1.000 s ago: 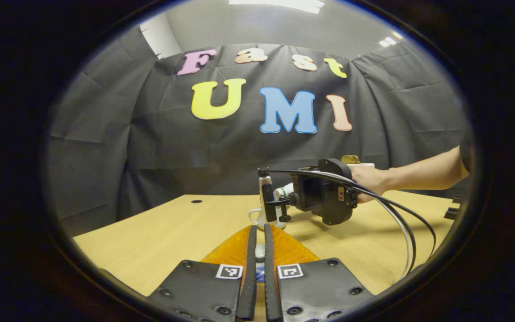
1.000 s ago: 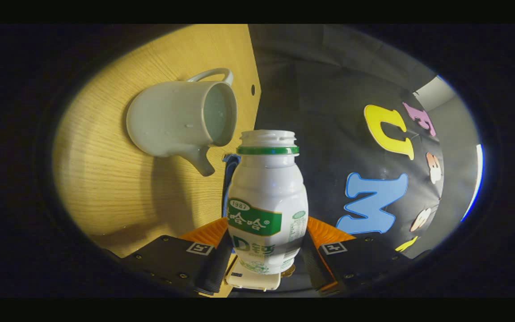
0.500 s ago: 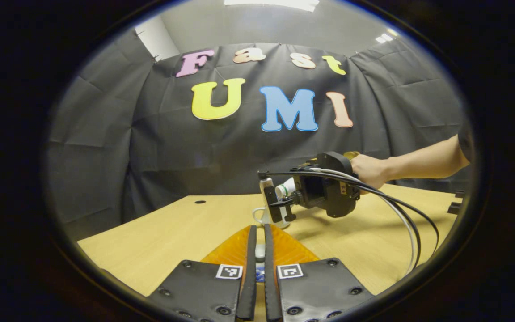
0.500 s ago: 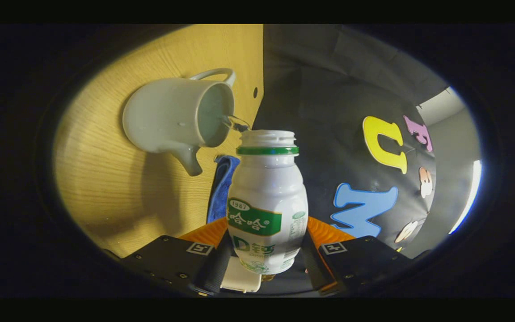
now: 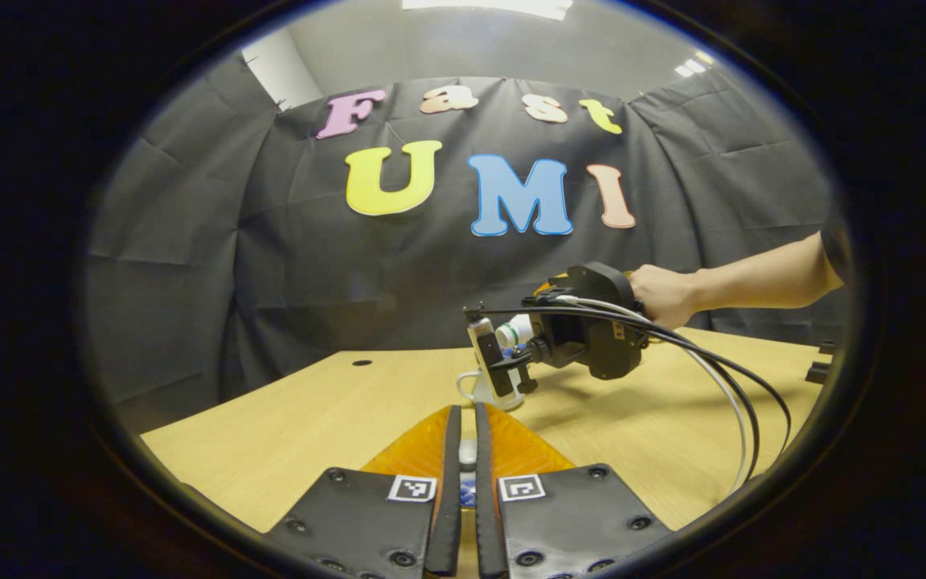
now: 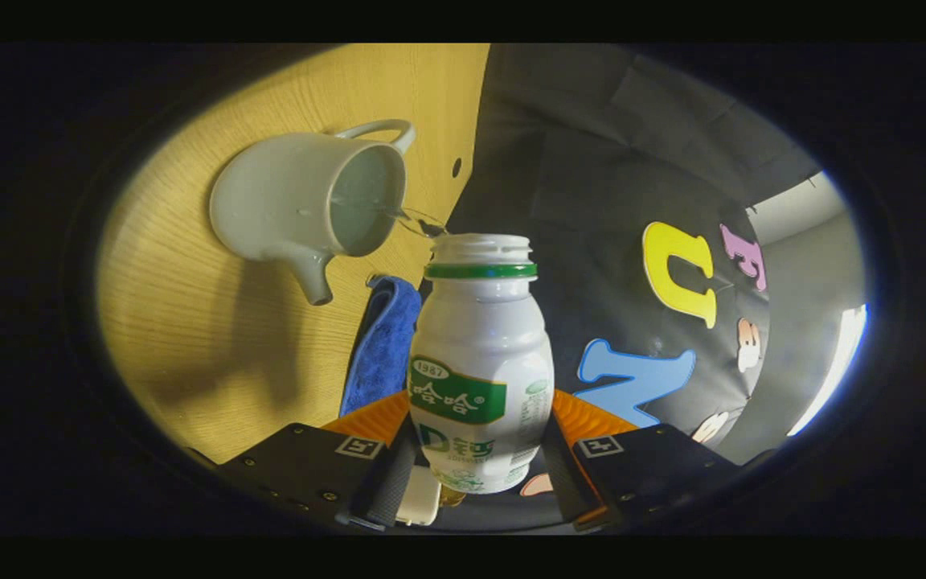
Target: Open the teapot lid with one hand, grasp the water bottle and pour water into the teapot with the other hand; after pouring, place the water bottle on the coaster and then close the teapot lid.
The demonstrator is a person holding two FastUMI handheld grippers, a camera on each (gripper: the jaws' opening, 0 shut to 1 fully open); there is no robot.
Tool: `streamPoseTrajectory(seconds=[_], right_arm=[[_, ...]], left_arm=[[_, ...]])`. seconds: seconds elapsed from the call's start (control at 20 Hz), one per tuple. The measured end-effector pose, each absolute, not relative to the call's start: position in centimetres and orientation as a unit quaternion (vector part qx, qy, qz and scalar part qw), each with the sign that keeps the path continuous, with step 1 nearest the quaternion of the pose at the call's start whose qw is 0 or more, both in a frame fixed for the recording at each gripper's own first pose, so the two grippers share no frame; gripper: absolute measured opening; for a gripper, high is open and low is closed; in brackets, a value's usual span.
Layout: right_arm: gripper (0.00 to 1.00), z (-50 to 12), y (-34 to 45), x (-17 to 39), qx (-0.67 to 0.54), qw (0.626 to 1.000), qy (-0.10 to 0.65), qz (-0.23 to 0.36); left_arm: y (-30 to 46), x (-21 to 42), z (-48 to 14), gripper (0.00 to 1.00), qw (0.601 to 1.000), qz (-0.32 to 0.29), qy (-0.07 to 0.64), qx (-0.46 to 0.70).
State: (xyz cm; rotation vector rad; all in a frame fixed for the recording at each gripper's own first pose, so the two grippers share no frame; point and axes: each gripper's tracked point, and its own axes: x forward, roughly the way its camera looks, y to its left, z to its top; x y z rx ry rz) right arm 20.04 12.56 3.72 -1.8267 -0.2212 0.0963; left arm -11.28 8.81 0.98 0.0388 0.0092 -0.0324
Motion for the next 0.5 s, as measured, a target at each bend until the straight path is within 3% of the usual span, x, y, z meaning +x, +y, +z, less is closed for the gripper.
streamPoseTrajectory(seconds=[0.05, 0.2, 0.5], right_arm=[[0.72, 3.9, 12.67, 20.1, -0.791, 0.603, -0.098, 0.042], [0.72, 4.12, 12.78, 19.79, -0.795, 0.597, -0.102, 0.04], [0.72, 4.51, 13.08, 19.65, -0.804, 0.582, -0.118, 0.037]], left_arm=[[8.79, -11.31, 0.99, 0.18, 1.0, -0.017, 0.003, 0.021], [8.86, -11.33, 1.03, 0.14, 1.0, -0.015, 0.001, 0.024], [8.93, -11.32, 0.97, 0.18, 1.0, -0.012, -0.002, 0.025]])
